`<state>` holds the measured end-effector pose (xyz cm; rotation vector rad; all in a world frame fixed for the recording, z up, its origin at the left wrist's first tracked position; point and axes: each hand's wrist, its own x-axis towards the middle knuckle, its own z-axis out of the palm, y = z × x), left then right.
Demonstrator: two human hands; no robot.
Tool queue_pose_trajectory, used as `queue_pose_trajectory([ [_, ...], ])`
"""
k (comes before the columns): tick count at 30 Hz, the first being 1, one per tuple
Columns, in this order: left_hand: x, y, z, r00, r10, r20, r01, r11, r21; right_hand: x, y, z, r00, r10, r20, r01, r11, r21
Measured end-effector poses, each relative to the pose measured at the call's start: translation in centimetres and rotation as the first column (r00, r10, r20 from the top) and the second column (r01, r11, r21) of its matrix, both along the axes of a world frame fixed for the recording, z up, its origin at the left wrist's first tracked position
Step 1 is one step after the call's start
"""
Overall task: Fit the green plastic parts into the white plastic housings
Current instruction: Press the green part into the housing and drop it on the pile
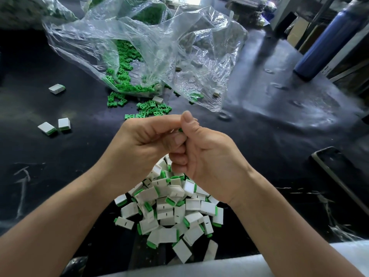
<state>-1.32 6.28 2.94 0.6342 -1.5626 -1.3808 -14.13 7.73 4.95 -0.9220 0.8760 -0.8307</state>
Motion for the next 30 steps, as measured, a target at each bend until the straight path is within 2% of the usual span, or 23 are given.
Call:
queue_pose_trajectory([
  [5,0.1,0.0,0.0,1.000,-0.013,0.005,0.013,0.999,0.047,0.2,0.1,0.0,1.000,-0.014,0.015,0.013,0.999,0.042],
  [13,0.0,0.3,0.3,1.000,0.024,0.004,-0.024,0.999,0.035,0.3,0.1,-0.2,0.996,-0.020,0.086,0.016,0.999,0.052],
  [16,0.2,0.2,0.4,0.997,0.043,-0.056,-0.036,0.992,0.119,0.1,0.0,-0.2,0.995,0.019,0.099,-0.022,0.999,0.026],
  [19,0.4,-0.1,0.4,0.999,0.019,-0.051,-0.010,0.985,0.170,-0.3,-0.3,-0.1,0.990,0.077,0.122,-0.083,0.995,0.046],
  [27,0.7,-0.2,0.5,1.000,-0.012,-0.001,0.012,0.987,0.163,-1.1,-0.7,-0.3,0.960,0.174,0.219,-0.198,0.975,0.096],
  [30,0.7,-0.1,0.6,0.998,-0.024,-0.050,0.033,0.983,0.181,-1.4,-0.9,-0.3,0.951,0.191,0.245,-0.221,0.970,0.099],
])
